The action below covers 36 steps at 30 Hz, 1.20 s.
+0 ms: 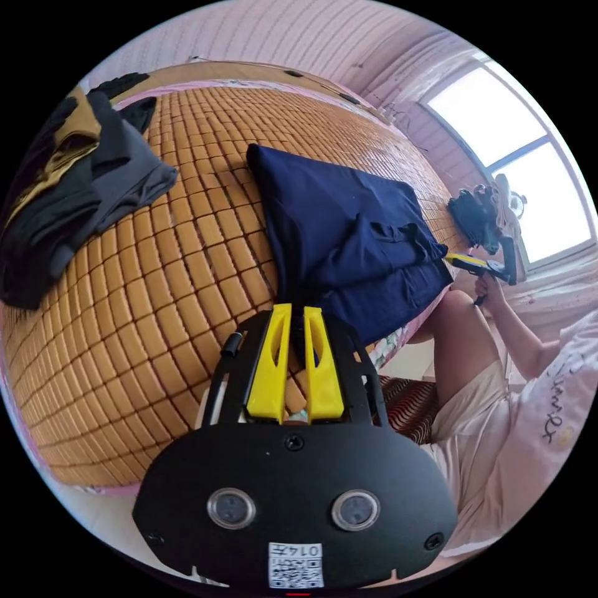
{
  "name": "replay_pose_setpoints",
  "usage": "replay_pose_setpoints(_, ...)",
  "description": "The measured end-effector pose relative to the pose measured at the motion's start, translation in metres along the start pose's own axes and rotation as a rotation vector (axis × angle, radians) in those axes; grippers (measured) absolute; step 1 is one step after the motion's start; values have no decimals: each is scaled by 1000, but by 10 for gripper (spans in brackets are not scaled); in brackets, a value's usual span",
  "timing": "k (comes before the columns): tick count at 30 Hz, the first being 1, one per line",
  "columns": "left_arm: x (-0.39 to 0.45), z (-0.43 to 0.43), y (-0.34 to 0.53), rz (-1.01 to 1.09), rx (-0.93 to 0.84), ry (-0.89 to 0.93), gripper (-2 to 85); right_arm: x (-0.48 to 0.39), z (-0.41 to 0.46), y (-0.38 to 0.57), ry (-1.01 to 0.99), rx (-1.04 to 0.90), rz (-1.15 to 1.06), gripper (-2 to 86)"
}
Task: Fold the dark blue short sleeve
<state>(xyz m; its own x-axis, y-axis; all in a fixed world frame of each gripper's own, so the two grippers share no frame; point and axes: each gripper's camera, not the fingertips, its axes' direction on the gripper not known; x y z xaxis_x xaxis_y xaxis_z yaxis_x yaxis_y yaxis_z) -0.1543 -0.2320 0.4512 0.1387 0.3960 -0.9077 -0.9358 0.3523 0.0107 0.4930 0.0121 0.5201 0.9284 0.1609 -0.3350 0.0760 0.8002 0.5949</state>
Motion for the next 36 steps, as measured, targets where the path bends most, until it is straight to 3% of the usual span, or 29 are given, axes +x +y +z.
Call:
replay_pose_setpoints(2,11,-14,24,-5,29,-44,54,-17,-20,-1,76,21,17,7)
replay_pose_setpoints(6,47,-33,51,65,127,-124,50,-71,-46,-21,-26,122,-79,27)
replay_pose_setpoints(9,74,-17,32,97,172,-55,63,-115,-40,-52,-110,166,-145,117)
replay_pose_setpoints(12,90,16,1,47,179,-92,84,-155,-16,-89,-123,97,-164,134)
replay_pose_setpoints(15,91,62,-27,-6,31,-56,87,-177,22,-113,-85,-77,-95,103)
replay_pose_setpoints(17,90,86,-30,-26,-48,-83,63,-187,19,-116,-16,-48,-87,41)
replay_pose_setpoints(19,95,88,-23,18,-28,-148,26,-194,10,-119,-22,-54,-120,18)
replay_pose_setpoints(23,102,67,21,134,4,-41,-3,-217,-33,-102,-158,21,-309,17)
replay_pose_setpoints(26,106,58,75,195,-57,52,6,-241,-54,-76,-214,-32,-463,50)
replay_pose_setpoints(29,111,63,125,211,-144,58,28,-261,-59,-59,-164,-137,-550,61)
replay_pose_setpoints(36,157,88,134,266,-33,69,18,-325,-60,-124,-13,-168,-606,16)
